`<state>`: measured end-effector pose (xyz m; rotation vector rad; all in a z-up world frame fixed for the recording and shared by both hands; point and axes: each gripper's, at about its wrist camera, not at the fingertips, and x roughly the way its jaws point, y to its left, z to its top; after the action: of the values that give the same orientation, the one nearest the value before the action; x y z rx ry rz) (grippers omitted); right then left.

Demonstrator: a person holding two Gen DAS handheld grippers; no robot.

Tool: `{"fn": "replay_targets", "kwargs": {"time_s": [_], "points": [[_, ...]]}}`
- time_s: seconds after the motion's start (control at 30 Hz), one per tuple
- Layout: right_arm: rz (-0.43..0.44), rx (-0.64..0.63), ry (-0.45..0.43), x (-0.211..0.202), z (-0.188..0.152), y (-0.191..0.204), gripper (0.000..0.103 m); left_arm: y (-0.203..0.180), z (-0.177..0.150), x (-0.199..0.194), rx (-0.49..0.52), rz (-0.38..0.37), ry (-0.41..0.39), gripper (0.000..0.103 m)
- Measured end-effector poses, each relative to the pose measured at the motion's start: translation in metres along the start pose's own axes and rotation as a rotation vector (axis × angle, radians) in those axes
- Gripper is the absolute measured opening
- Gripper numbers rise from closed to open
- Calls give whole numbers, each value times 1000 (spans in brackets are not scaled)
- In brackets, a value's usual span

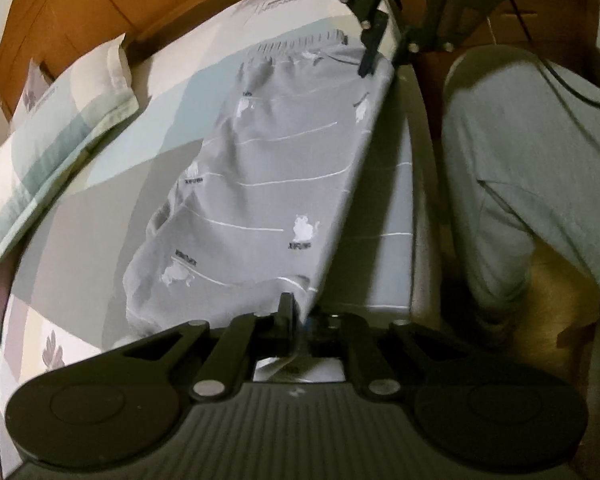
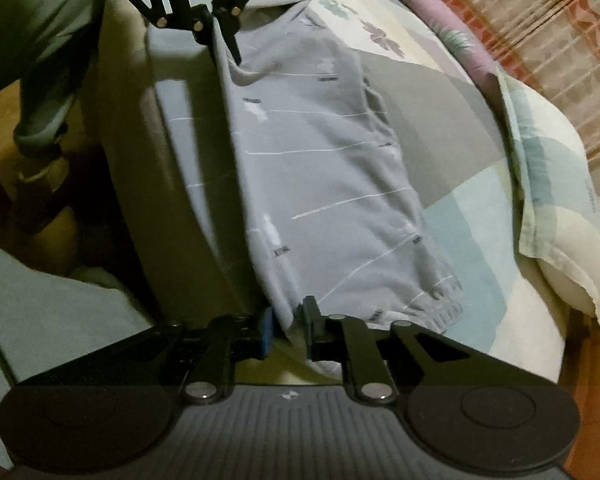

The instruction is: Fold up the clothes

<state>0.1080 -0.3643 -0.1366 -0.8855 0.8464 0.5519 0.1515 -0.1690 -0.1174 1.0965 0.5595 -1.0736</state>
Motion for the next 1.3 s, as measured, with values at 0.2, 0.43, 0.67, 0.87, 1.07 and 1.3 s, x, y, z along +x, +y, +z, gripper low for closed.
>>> {"fn": "replay_targets", "kwargs": {"time_s": [0.2, 0.43, 0.67, 0.87, 1.07, 1.3], "points": [[22, 170, -14, -35, -15, -14, 27, -3, -7, -22, -2, -10, -8, 13], [15, 690, -128, -56, -57, -61, 27, 9, -9, -54, -91, -29, -75, 19], [7, 1052, -227, -16, -82, -83, 28, 27, 7, -24, -251, -25, -140, 27], [-21, 1039, -185, 0, -81, -79, 6, 26, 3, 2, -303, -66, -85, 27], [-74, 1040, -176, -18, -91, -95, 0, 23, 2, 7, -335, -114, -94, 30], [-93, 1108, -173, -22, -95, -89, 7, 17, 14, 8, -375, -125, -106, 30]]}}
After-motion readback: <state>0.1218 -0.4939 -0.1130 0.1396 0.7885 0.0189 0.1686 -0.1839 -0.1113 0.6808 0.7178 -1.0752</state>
